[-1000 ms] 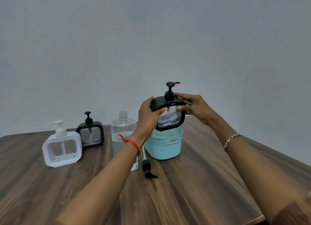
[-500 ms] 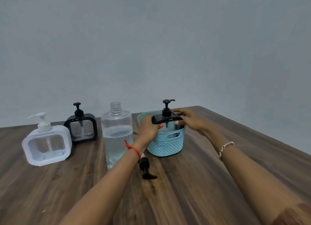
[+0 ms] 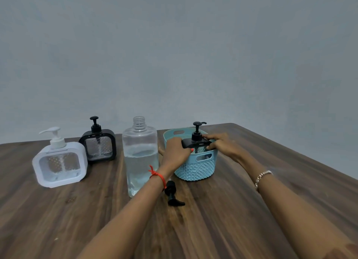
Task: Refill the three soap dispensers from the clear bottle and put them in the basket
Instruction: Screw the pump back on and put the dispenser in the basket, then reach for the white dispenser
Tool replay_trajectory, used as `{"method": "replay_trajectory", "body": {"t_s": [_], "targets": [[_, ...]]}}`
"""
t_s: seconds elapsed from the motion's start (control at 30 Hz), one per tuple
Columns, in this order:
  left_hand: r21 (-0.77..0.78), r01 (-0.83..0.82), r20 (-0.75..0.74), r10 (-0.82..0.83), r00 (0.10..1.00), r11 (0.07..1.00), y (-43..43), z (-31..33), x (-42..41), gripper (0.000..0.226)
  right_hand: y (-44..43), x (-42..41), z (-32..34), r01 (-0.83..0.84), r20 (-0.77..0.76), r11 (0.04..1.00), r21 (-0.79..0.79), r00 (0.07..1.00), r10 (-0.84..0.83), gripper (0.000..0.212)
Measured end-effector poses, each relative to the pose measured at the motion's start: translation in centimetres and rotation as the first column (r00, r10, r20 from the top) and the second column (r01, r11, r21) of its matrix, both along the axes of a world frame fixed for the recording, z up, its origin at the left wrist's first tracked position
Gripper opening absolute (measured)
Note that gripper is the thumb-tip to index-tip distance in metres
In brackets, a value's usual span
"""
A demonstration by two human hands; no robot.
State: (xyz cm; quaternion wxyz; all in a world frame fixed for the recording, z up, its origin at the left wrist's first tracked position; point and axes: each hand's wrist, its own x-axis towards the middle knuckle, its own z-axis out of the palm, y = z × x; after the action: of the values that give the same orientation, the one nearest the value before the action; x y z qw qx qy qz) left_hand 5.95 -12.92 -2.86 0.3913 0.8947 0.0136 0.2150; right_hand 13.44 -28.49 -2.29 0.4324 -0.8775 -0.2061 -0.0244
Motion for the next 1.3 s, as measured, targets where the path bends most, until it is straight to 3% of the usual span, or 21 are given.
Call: {"method": "replay_trajectory", "body": {"t_s": [0.2,0.27,0.33,0.4,0.47,0.6,0.8,0.87,0.97,1.1,1.2,1.3], "targets": [[0.053,0.019,-0.006,-0.019,1.000,0.998,0.0,0.2,-1.1,0.024,1.0,-1.4,0.7,0.047,0.033,0.998,0.033,0.998,-0.048,0.040],[0.021,0.084,0.027,-0.084,0.996,0.996,-0.1,0.8,-2.4,0.014,1.7,-2.5,1.1,0.161,0.078,0.982,0.100,0.982,-0.169,0.036],[-0.006,0.121,0.109,-0.120,0.987,0.993,0.3,1.5,-3.9,0.032,2.2,-3.7,1.8,0.336,0.168,0.910,0.245,0.909,-0.381,0.037],[-0.049,0.133,0.240,-0.118,0.964,0.990,1.3,2.4,-5.6,0.038,2.9,-5.3,2.8,0.383,0.243,0.834,0.398,0.832,-0.498,0.032],[-0.080,0.158,0.371,-0.118,0.921,0.984,2.7,3.5,-7.8,0.030,4.2,-6.9,3.9,0.328,0.311,0.802,0.499,0.796,-0.519,0.027],[-0.134,0.152,0.606,-0.041,0.794,0.979,6.2,5.3,-11.8,0.015,8.3,-10.0,6.5,0.138,0.492,0.827,0.544,0.746,-0.448,0.028],[-0.278,0.030,0.743,0.195,0.641,0.960,13.2,6.3,-16.1,0.018,16.5,-14.9,8.1,-0.164,0.767,0.900,0.403,0.598,-0.234,0.032],[-0.337,-0.049,0.696,0.284,0.660,0.940,16.0,5.5,-16.4,0.024,19.3,-16.0,7.3,-0.231,0.796,0.920,0.317,0.592,-0.126,0.033],[-0.404,-0.216,0.463,0.403,0.789,0.889,19.8,3.3,-16.0,0.053,23.3,-16.9,5.3,-0.299,0.744,0.934,0.196,0.666,0.057,0.036],[-0.442,-0.333,0.117,0.421,0.900,0.833,24.8,-0.2,-14.4,0.092,27.3,-16.3,2.7,-0.320,0.435,0.934,0.160,0.872,0.224,0.046],[-0.471,-0.350,-0.024,0.385,0.923,0.809,27.8,-2.3,-13.2,0.090,29.3,-14.8,1.2,-0.299,0.177,0.952,0.063,0.942,0.284,0.050],[-0.510,-0.301,-0.046,0.324,0.945,0.806,29.4,-3.6,-12.6,0.075,30.7,-13.4,-0.3,-0.324,0.013,0.944,0.066,0.946,0.324,0.052]]}}
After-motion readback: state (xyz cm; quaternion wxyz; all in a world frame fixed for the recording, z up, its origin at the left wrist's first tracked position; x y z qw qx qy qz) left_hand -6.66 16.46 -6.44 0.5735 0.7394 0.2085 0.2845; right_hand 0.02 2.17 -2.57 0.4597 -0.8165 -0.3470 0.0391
